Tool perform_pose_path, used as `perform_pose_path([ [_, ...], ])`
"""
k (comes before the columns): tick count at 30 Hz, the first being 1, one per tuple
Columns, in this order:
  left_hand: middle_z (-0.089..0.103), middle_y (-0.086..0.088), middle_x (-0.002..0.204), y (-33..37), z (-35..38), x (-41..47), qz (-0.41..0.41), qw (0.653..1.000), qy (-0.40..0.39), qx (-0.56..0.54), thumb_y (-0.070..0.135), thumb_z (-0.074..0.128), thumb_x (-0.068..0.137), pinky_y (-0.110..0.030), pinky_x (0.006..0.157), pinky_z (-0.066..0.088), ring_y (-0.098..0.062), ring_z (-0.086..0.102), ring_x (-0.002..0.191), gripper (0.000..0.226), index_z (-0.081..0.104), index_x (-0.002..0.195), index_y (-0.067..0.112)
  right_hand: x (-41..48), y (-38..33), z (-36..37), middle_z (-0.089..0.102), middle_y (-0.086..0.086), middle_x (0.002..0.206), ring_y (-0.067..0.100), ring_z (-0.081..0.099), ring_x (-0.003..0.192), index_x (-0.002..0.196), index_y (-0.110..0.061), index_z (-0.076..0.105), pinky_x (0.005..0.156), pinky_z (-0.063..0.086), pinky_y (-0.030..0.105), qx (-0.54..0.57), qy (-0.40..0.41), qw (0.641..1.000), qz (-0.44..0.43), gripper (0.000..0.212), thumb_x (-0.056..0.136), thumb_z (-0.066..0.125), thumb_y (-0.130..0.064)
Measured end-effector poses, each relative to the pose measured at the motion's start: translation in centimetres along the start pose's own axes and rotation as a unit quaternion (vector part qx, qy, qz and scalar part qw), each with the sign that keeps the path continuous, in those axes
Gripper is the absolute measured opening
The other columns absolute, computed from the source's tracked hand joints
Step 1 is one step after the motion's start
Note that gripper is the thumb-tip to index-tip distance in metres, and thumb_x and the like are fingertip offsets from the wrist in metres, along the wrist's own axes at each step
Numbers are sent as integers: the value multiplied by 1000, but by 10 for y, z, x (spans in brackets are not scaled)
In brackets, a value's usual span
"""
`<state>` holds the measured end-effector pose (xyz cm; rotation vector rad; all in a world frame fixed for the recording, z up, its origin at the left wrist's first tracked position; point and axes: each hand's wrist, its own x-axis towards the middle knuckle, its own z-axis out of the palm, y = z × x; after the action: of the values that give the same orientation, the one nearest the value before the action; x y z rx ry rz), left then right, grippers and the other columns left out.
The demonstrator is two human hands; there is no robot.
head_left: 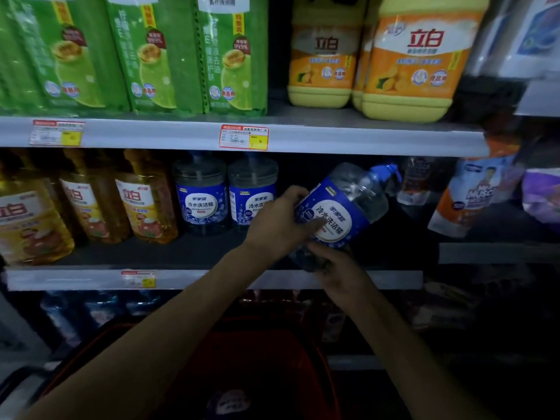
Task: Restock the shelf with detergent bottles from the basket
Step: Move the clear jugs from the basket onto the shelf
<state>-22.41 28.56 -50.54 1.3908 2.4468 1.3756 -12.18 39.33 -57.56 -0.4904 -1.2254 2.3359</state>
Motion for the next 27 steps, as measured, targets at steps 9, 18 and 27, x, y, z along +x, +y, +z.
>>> perform_pose_path([
  [9,58,-9,138,-33,65,31,26,994,93,59,28,76,89,-48,97,54,-30,56,124,63,52,147,18,74,2,-22,73,8,120,23,69,109,128,-14,63,78,58,31,32,24,994,-99,53,79,71,5],
  [18,49,1,143,-63,102,49,-41,993,109,-37,25,70,96,-17,96,45,-12,51,128,61,46,152,26,123,2,-47,71,8,124,27,68,116,137,-15,57,91,58,42,-61,35,987,-144,70,73,81,0],
  [27,63,17,138,-83,127,63,-159,961,112,-196,41,65,93,-31,102,53,-7,60,127,61,43,150,47,163,-6,-52,75,-5,113,8,72,100,127,-19,61,78,60,23,-186,59,967,-162,83,55,92,7],
])
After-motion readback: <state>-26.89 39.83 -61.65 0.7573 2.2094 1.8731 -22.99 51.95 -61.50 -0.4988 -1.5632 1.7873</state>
